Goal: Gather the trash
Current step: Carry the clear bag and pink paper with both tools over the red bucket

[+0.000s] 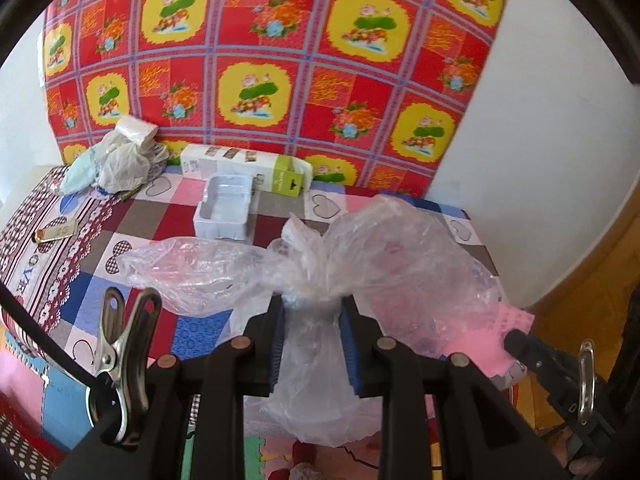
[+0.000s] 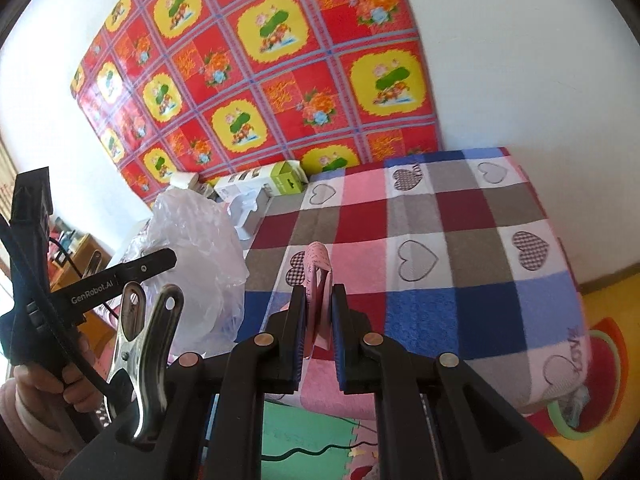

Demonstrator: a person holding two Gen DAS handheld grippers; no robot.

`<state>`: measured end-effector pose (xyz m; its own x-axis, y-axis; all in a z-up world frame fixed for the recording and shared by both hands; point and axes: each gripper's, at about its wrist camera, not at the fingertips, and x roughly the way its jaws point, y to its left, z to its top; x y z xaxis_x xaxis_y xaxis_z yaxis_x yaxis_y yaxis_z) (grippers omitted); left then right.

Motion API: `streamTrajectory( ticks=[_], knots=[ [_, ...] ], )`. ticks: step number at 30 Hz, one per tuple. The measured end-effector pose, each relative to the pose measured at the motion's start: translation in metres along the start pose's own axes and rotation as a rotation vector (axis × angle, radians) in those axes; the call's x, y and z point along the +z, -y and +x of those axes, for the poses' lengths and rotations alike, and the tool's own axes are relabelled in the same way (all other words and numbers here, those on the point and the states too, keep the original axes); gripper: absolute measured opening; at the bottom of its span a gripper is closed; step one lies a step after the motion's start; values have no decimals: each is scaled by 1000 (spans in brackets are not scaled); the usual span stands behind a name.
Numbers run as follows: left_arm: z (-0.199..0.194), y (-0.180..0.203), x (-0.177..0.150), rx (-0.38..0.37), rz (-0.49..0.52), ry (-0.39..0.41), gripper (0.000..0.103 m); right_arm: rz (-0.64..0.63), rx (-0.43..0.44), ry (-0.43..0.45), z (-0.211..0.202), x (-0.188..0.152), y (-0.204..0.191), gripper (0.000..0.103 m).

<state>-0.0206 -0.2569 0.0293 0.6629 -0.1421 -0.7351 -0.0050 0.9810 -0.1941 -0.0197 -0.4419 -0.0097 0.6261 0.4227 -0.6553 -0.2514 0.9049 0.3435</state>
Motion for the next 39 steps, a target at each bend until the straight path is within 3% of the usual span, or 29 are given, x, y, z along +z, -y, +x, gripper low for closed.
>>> streamTrajectory(
  ticks=[19, 32, 39],
  knots=[
    [-17, 88, -25, -122, 165, 1, 26, 103, -116, 123, -89, -47, 39, 13],
    [-21, 151, -38, -181, 260, -25, 26, 190, -204, 195, -136, -71, 87, 13],
    [-17, 197, -54, -208, 298, -35, 26, 200, -233, 184, -153, -79, 126, 13]
  ],
)
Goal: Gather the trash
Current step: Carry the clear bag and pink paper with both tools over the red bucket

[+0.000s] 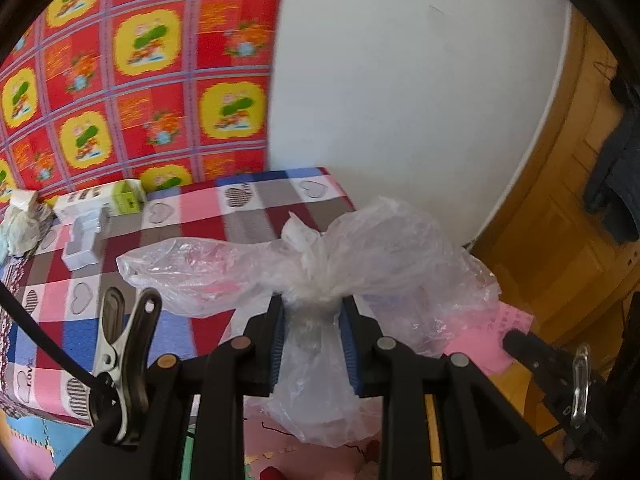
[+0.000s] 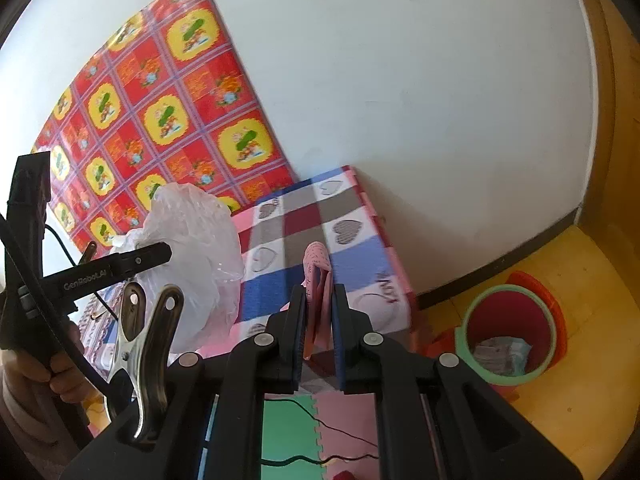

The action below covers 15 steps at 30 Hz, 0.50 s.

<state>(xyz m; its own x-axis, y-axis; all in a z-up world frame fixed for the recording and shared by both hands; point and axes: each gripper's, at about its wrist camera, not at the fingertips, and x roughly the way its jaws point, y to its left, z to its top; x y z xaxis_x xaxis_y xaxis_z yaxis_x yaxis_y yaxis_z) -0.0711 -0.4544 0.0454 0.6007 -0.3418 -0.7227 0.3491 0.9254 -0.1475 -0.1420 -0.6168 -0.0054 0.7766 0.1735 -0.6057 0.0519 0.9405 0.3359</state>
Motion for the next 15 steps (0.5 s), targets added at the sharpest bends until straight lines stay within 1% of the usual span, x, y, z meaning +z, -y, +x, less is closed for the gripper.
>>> streamTrajectory(
  ticks=[4, 8, 15],
  knots=[
    [13, 29, -6, -17, 13, -24, 26, -2, -14, -2, -8, 3, 28, 13],
    [24, 57, -13, -33, 30, -45, 26, 11, -45, -18, -16, 6, 60, 13],
    [43, 109, -9, -61, 47, -59, 26, 43, -96, -42, -27, 12, 118, 13]
  ],
)
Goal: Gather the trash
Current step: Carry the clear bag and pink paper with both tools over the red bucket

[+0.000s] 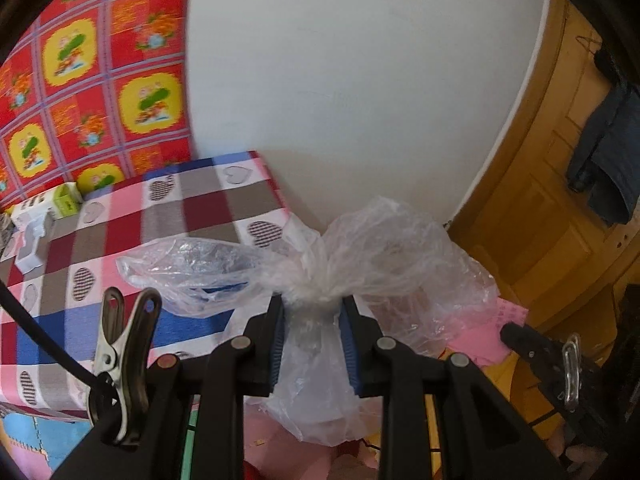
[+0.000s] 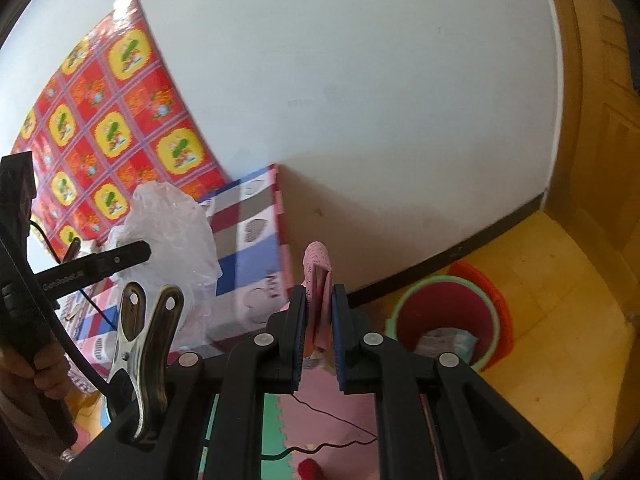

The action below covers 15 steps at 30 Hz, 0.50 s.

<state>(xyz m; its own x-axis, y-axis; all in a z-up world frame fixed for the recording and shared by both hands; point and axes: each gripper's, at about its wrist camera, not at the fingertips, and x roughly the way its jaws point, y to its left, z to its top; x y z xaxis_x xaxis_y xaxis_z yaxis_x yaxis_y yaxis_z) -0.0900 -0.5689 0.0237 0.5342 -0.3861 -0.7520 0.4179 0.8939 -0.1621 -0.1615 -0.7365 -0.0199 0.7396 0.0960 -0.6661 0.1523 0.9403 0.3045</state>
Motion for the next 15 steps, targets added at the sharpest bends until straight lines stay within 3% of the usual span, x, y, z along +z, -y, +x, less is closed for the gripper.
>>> streamTrajectory(
  ticks=[15],
  knots=[
    [84, 111, 9, -28, -31, -66, 26, -97, -12, -83, 17, 29, 107, 13]
  ],
)
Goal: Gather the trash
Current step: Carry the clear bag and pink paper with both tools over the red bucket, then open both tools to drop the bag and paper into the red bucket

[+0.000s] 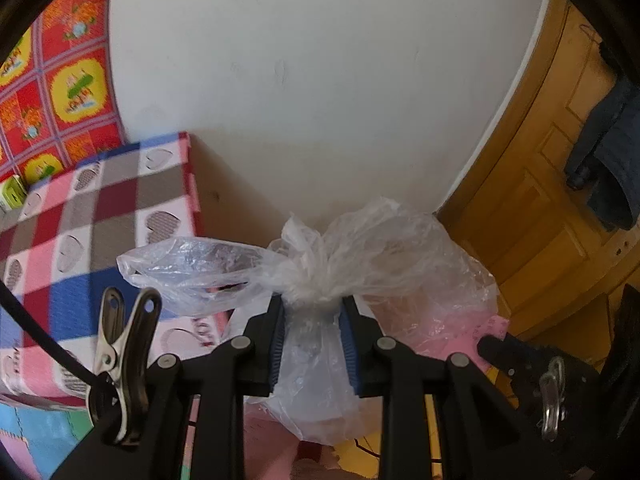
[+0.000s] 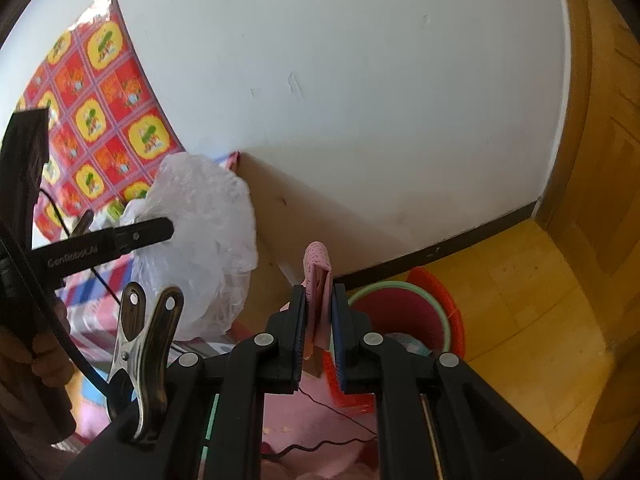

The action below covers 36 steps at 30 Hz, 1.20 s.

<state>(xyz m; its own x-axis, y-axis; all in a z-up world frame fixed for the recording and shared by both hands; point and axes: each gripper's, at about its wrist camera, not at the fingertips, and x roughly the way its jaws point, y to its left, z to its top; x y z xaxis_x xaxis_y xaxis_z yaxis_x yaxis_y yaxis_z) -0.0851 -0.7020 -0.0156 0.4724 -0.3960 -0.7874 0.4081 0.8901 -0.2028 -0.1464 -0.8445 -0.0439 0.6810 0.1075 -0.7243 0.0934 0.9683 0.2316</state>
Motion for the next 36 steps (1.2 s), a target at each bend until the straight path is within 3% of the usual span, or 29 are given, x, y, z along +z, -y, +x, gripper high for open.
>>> streamTrajectory(
  ticks=[5, 12, 22, 36],
  knots=[
    [35, 21, -10, -8, -6, -59, 26, 1, -12, -54, 18, -4, 31, 13],
    [94, 46, -26, -53, 84, -108, 26, 41, -59, -106, 48, -16, 67, 13],
    [182, 56, -52, -104, 152, -135, 27, 63, -132, -152, 102, -41, 100, 13],
    [290, 58, -91, -90, 189, -190, 27, 87, -184, -207, 189, -83, 133, 13]
  ],
)
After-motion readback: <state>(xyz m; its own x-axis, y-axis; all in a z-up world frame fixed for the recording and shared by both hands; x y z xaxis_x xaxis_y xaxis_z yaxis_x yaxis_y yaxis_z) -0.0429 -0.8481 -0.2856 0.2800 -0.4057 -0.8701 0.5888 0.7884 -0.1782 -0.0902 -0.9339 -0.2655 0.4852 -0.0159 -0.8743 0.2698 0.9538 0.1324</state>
